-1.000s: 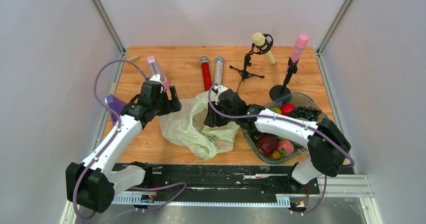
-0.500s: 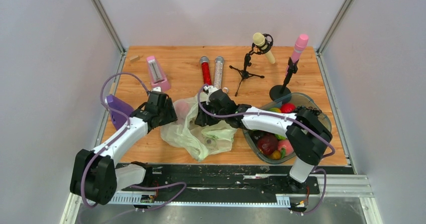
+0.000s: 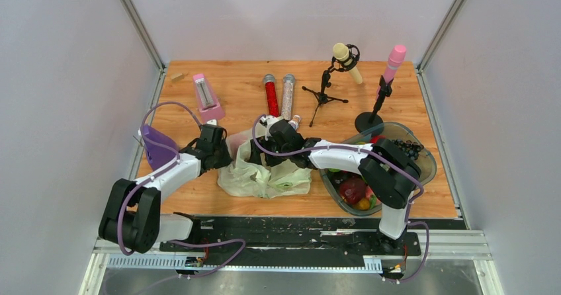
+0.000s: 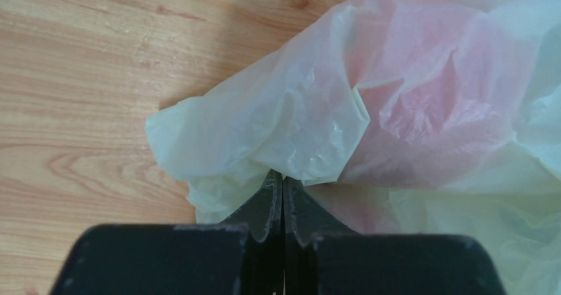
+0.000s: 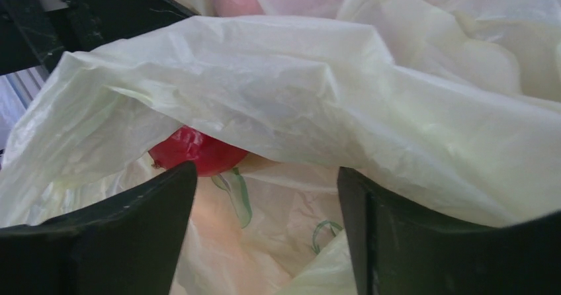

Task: Untie the knot of the plastic bag and take out the fruit

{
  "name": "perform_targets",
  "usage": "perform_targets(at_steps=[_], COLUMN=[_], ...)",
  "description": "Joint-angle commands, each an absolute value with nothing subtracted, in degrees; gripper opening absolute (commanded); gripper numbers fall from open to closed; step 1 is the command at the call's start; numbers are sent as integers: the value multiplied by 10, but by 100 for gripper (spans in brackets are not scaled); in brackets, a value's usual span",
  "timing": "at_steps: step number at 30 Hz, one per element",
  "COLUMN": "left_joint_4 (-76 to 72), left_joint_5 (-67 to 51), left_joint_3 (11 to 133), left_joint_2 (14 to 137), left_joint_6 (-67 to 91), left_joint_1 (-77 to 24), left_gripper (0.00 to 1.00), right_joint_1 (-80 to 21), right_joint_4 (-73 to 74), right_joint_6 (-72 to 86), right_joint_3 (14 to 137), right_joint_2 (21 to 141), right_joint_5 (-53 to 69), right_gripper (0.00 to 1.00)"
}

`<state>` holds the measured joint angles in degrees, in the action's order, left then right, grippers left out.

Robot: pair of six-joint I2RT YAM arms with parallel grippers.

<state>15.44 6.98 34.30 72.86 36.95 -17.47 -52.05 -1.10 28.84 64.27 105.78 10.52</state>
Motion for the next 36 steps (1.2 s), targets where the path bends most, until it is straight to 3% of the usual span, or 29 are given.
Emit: perform_targets(at_steps=[1,5,29,32,36], left_joint_4=[101,68,-24,-26,-20], left_joint_5=[39,8,-101,-107,-100], left_joint_3=[333,324,316,316,314], left_joint_2=[751,759,806,806,796], left_joint_6=[367,361,343,344,341], left_joint_1=[-171,-172,-172,-172,-172], left_gripper=[0,0,0,0,0], right_joint_1=[-525,-525,-540,-541,-542], right_joint_4=[-53,-52,-10,-10,-14], right_joint_6=[271,263,252,253,257], right_joint_3=[661,666,710,714,699], right_joint_2=[1061,1074,1188,1194,1176], right_joint_5=[126,140,130,131,117], right_gripper=[85,100,100,94,80])
